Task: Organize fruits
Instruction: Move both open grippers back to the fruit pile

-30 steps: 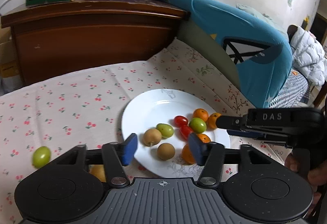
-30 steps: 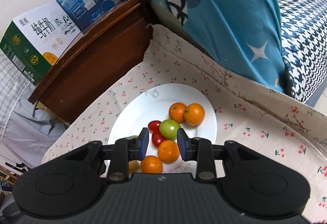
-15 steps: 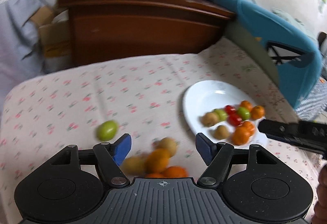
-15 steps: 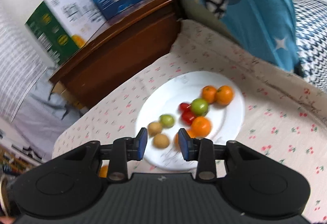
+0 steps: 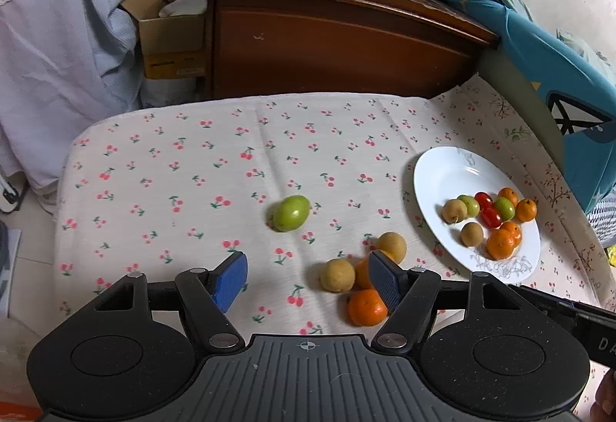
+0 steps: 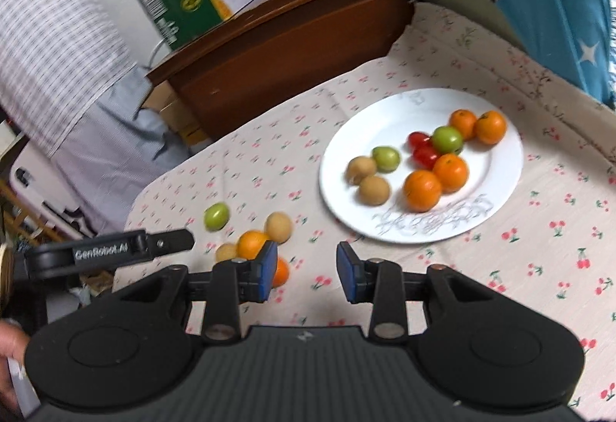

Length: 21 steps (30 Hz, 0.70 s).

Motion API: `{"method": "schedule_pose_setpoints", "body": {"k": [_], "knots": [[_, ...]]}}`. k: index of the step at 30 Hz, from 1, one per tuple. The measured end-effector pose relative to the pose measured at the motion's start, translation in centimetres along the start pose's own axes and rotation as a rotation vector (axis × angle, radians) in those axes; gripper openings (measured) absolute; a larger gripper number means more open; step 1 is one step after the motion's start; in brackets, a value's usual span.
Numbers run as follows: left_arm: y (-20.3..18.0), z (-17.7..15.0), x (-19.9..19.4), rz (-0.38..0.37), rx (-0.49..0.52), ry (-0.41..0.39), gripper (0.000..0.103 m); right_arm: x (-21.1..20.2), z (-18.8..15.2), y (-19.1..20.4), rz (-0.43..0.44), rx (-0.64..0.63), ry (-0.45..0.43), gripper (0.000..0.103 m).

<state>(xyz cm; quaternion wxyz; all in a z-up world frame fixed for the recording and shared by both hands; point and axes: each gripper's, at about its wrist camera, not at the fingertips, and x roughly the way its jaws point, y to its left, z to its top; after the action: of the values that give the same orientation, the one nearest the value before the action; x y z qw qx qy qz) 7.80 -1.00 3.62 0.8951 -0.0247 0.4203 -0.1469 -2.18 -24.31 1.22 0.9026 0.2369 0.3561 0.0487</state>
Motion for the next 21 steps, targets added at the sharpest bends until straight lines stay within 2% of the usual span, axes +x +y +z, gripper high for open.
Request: {"method": "schedule_pose_setpoints", "body": {"k": [11,15,21], "knots": [[1.8,1.0,-1.4,0.046,0.03,-0.007,0.07,0.7,-2.4,0.7,0.049,-0.081,0.05,0.035],[1.8,1.5,-0.9,0.067,0.066,-0.01,0.07,1.4,-3.0,1.0,0.048,-0.12,0.049,0.035],[1.4,2.5,1.4,0.047,0.074,0.014,0.07,2.6,-2.9,0.9,0.058,-0.145,0.035,0.035]]}}
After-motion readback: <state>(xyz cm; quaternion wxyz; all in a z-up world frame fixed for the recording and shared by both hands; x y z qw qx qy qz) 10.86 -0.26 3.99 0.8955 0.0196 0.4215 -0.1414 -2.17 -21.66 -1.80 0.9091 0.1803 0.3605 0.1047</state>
